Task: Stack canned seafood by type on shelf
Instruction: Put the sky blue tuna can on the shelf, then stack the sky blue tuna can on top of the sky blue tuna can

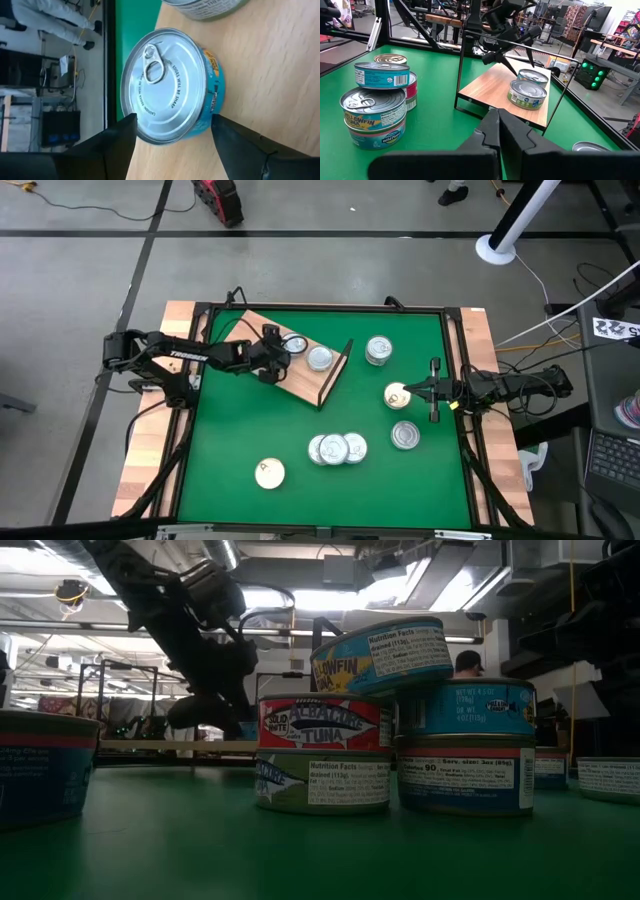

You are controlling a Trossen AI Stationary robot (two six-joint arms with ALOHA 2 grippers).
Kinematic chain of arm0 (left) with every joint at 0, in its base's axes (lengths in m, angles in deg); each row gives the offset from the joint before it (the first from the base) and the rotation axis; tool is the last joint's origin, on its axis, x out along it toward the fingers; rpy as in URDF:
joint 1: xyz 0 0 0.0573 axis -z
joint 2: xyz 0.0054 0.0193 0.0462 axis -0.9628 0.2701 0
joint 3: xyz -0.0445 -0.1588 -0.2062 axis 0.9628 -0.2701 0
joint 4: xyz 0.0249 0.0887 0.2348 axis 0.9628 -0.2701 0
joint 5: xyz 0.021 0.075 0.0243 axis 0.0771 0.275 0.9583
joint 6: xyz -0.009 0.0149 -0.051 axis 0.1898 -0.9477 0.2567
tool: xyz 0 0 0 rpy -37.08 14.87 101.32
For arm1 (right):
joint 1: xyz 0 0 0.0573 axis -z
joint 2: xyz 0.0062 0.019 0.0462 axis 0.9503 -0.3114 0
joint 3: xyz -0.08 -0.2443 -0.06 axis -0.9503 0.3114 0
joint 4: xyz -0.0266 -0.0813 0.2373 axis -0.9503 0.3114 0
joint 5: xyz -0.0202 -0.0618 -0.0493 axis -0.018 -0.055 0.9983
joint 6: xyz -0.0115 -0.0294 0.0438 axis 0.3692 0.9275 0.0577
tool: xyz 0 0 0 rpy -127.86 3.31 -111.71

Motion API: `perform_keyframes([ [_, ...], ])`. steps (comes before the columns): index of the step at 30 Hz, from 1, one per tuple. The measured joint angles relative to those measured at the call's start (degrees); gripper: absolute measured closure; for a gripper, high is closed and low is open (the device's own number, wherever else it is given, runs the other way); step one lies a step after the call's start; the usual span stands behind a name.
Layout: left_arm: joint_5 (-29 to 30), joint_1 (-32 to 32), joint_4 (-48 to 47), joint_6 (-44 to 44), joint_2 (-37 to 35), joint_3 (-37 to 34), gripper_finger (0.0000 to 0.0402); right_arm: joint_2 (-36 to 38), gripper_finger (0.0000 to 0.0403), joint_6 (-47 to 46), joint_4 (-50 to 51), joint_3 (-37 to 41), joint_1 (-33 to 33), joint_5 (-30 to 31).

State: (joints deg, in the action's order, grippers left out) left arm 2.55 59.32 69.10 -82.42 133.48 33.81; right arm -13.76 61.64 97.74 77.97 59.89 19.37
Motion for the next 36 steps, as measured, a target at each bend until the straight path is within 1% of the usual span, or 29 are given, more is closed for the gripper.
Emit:
perform_keyframes([
  [7, 6.4, 4.6, -0.3, 9.1, -1.2, 0.3, 0.0149, 0.0, 0.0395, 0.0, 0.0, 0.0, 0.0, 0.0],
  [11, 6.8, 7.9, -0.4, 16.3, -2.6, 1.9, 0.0149, 0.0, 0.0395, -0.6, -0.3, 0.0, 0.0, -1.4],
  [14, 6.8, 10.8, -0.5, 20.8, -3.8, 2.8, 0.0149, 0.0, 0.0395, -4.7, -0.9, 0.1, 0.0, -2.0],
  [19, 6.8, 17.5, -0.2, 26.1, -5.3, 3.2, 0.0149, 0.0, 0.0395, -14.6, -2.7, 0.2, 0.0, -2.0],
  [23, 6.8, 24.9, 1.0, 29.3, -5.4, 3.2, 0.0149, 0.0, 0.039, -16.5, -3.7, 0.2, 0.0, -4.7],
  [26, 6.8, 30.6, 3.3, 31.5, -5.4, 3.2, 0.0149, 0.0, 0.0362, -17.3, -4.9, 0.2, 0.0, -6.5],
  [30, 7.3, 37.1, 12.0, 34.1, -4.8, 3.1, 0.0149, 0.0, 0.0298, -18.2, -7.0, 0.2, 0.0, -9.5],
  [33, 9.1, 41.0, 20.0, 33.9, -2.6, 3.3, 0.0149, 0.0, 0.0246, -18.1, -8.3, 0.1, 0.0, -10.4],
  [36, 9.4, 43.6, 22.7, 31.4, 1.6, 6.0, 0.0149, 0.0, 0.0203, -18.1, -8.7, 0.1, 0.0, -9.6],
])
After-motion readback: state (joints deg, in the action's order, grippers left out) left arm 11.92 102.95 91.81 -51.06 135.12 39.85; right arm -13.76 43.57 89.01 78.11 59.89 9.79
